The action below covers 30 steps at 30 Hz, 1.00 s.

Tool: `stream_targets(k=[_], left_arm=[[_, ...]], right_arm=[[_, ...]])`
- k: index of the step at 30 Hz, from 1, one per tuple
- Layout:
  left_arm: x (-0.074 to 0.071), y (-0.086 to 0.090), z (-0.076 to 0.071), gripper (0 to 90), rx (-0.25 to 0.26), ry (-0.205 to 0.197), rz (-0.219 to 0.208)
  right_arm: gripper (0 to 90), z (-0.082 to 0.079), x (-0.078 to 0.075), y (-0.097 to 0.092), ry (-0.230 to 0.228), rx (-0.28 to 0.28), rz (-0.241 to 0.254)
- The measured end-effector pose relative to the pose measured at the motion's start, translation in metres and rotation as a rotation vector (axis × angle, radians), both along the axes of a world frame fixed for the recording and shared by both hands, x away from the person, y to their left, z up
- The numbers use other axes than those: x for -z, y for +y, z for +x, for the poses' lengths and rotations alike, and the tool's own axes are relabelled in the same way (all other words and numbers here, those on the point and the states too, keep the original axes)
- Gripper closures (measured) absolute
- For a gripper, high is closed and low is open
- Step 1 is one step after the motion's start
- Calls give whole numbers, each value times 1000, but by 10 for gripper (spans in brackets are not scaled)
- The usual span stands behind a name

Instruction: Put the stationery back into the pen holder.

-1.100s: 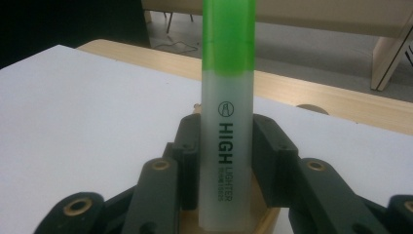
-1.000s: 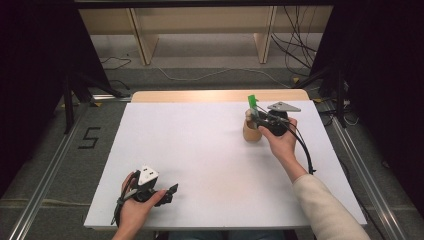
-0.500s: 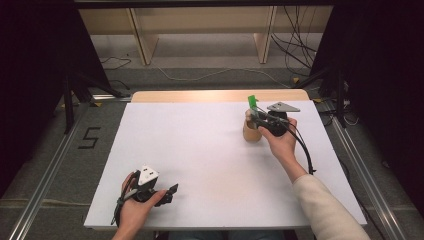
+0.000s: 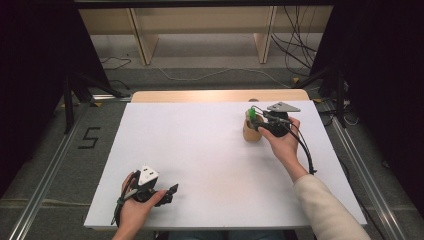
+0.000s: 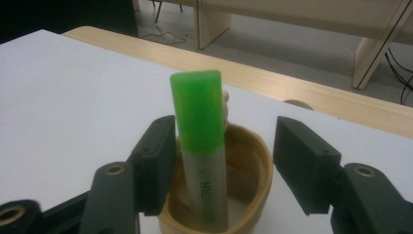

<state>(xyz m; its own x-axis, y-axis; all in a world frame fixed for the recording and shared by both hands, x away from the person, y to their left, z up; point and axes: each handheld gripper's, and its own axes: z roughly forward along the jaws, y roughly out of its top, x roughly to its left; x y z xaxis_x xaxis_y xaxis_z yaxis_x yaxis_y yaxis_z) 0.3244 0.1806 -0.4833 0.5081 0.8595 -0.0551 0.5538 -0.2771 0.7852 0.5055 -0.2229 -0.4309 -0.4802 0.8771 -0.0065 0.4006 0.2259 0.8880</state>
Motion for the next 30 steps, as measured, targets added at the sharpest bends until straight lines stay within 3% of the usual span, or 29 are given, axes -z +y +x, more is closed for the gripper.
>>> stream_targets(k=[6, 13, 25, 30], left_arm=[[0, 0, 0, 179, 0, 0, -1], [0, 0, 0, 180, 0, 1, -3], [0, 0, 0, 179, -1, 0, -2], [0, 0, -1, 179, 4, 2, 4]], right_arm=[[337, -4, -5, -2, 8, 3, -6], [281, -11, -8, -5, 52, -5, -15], [240, -26, -10, -6, 59, -24, -24], [227, -33, -12, -6, 91, -45, -30]])
